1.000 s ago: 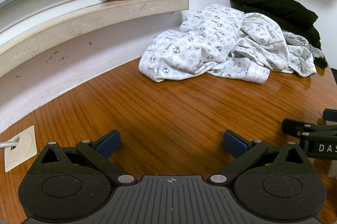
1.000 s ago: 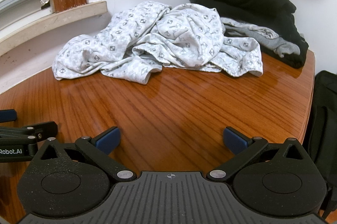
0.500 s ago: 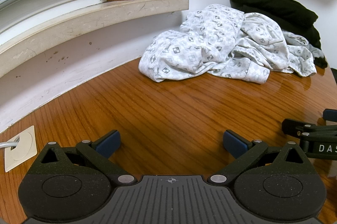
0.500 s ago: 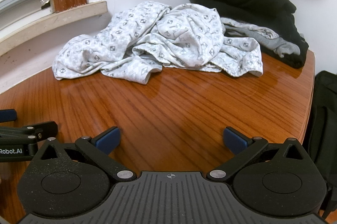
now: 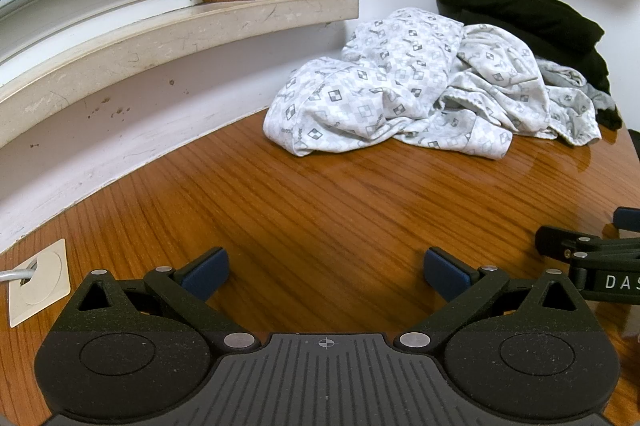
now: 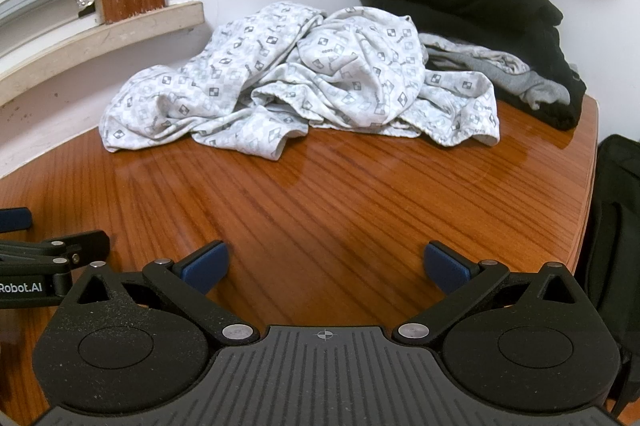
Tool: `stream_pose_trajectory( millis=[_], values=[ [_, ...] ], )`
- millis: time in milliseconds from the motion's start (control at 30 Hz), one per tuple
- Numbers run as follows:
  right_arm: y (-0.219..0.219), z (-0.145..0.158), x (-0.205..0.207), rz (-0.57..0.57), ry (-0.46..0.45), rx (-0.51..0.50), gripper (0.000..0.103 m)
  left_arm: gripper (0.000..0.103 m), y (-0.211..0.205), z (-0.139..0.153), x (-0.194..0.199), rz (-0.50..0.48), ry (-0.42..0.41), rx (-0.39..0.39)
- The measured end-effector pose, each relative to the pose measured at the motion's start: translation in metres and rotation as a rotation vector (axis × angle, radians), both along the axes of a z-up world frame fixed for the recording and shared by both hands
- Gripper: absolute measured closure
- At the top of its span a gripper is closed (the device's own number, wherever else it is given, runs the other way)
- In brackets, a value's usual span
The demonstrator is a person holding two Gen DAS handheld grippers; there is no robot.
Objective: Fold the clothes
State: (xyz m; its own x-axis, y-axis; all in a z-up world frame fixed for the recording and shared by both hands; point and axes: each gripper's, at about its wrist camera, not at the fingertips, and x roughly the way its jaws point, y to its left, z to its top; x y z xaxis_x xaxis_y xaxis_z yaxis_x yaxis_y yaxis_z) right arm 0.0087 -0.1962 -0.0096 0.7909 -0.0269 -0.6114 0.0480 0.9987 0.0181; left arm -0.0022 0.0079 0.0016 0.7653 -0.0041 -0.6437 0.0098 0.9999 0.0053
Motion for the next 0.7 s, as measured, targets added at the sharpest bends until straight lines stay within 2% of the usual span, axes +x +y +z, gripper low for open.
stream_pose_trajectory(
  millis=[200,300,400,500,633,700],
  values=[
    [-0.001,-0.001,-0.002,0.081,-0.004,0.003,0.0,0.0,0.013,0.003,-0.002,0.006,-0.014,-0.018],
    [0.005,0.002,0.006,0.207,0.006,-0.014,0.0,0.0,0.032,0.007,-0.003,0.044,-0.051,-0.053],
    [0.008,0.012,0.016,0.286,-0.026,-0.035,0.0,0.0,0.052,0.011,-0.007,0.09,-0.089,-0.104],
    [0.008,0.03,0.031,0.306,-0.08,-0.026,0.0,0.0,0.062,0.015,-0.01,0.129,-0.112,-0.142],
    [0.006,0.046,0.065,0.372,-0.121,0.014,0.0,0.0,0.068,0.02,-0.016,0.126,-0.146,-0.19],
    [0.012,0.048,0.085,0.386,-0.12,0.006,0.004,0.0,0.071,0.021,-0.018,0.128,-0.149,-0.208]
  ],
)
